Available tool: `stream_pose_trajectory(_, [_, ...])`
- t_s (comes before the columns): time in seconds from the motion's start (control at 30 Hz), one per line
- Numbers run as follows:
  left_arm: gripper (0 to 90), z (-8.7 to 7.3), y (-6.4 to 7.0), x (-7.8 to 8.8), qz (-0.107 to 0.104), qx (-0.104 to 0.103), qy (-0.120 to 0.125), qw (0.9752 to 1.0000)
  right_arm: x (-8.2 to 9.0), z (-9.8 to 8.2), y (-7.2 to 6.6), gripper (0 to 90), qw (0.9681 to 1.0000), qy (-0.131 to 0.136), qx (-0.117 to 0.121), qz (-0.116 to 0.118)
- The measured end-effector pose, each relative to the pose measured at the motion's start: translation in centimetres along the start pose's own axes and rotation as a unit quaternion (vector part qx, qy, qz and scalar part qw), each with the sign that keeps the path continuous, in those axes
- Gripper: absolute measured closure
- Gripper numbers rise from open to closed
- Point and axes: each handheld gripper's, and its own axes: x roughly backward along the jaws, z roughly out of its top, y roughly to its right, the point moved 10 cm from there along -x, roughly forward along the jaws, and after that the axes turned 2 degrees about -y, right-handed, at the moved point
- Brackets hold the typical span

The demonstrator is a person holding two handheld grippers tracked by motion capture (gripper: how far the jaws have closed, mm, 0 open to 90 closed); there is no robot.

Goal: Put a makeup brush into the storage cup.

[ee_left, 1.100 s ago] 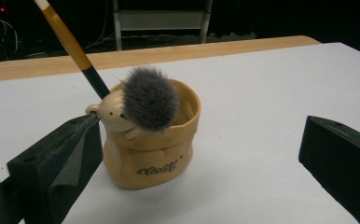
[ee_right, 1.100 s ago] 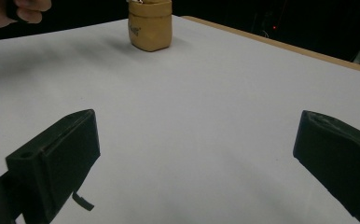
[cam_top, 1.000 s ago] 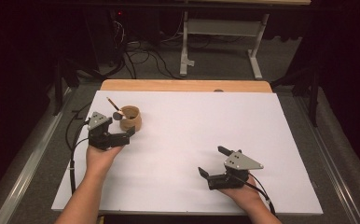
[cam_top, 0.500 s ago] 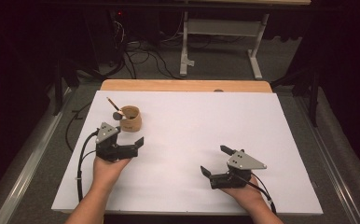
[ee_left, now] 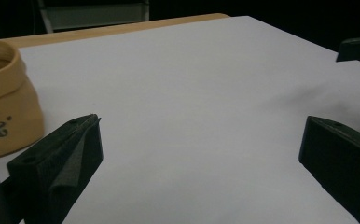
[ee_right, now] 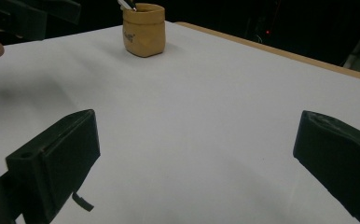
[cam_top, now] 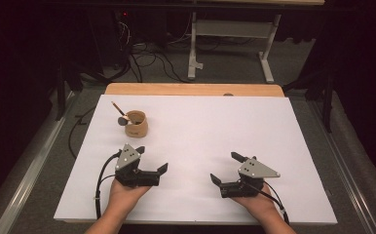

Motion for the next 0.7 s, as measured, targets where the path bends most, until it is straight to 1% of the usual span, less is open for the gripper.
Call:
stream_pose_trajectory(0.1, [0.1, -0.4, 1.0, -0.1, -0.012, -0.009, 0.002, 0.9999, 0.1, 0.1, 0.0, 1.9, 1.0000, 0.002, 0.002, 0.002])
stream_pose_trajectory(0.13, [0.1, -0.5, 1.4, -0.1, -0.016, -0.014, 0.002, 0.9998, 0.1, 0.1, 0.0, 1.9, 1.0000, 0.003, -0.003, 0.002])
stream_pose_trajectory(0.2, [0.1, -0.7, 2.1, -0.2, -0.026, -0.019, 0.002, 0.9995, 0.2, 0.1, 0.1, 1.8, 1.0000, 0.002, 0.005, -0.001])
stream_pose_trajectory(0.27, [0.1, -0.8, 3.3, -0.5, -0.038, -0.031, 0.003, 0.9988, 0.2, 0.1, 0.0, 1.8, 1.0000, 0.002, 0.005, -0.002])
stream_pose_trajectory(0.3, [0.1, -0.8, 3.5, -0.5, -0.040, -0.033, 0.003, 0.9986, 0.2, 0.1, 0.0, 1.8, 1.0000, 0.003, 0.004, -0.002])
stream_pose_trajectory(0.33, [0.1, -0.8, 4.1, -0.7, -0.047, -0.040, 0.003, 0.9981, 0.2, 0.1, 0.0, 1.8, 1.0000, 0.003, 0.005, -0.003])
stream_pose_trajectory(0.4, [0.1, -0.8, 4.6, -0.8, -0.053, -0.049, 0.004, 0.9974, 0.2, 0.1, 0.1, 1.8, 1.0000, 0.003, 0.003, -0.005])
stream_pose_trajectory(0.43, [0.1, -0.8, 4.8, -0.8, -0.055, -0.054, 0.004, 0.9970, 0.3, 0.1, 0.1, 1.8, 1.0000, 0.003, 0.000, -0.004])
stream_pose_trajectory(0.5, [0.1, -0.6, 4.9, -0.7, -0.060, -0.053, 0.008, 0.9967, 0.4, 0.2, 0.1, 1.8, 1.0000, 0.003, 0.000, -0.006])
stream_pose_trajectory(0.57, [0.1, -0.6, 4.7, -0.6, -0.061, -0.053, 0.008, 0.9967, 0.4, 0.2, 0.2, 1.8, 1.0000, 0.003, 0.000, -0.008])
stream_pose_trajectory(0.7, [0.1, -0.4, 4.1, -0.2, -0.060, -0.046, 0.013, 0.9971, 0.3, 0.0, 0.2, 1.8, 0.9999, -0.001, -0.001, -0.011])
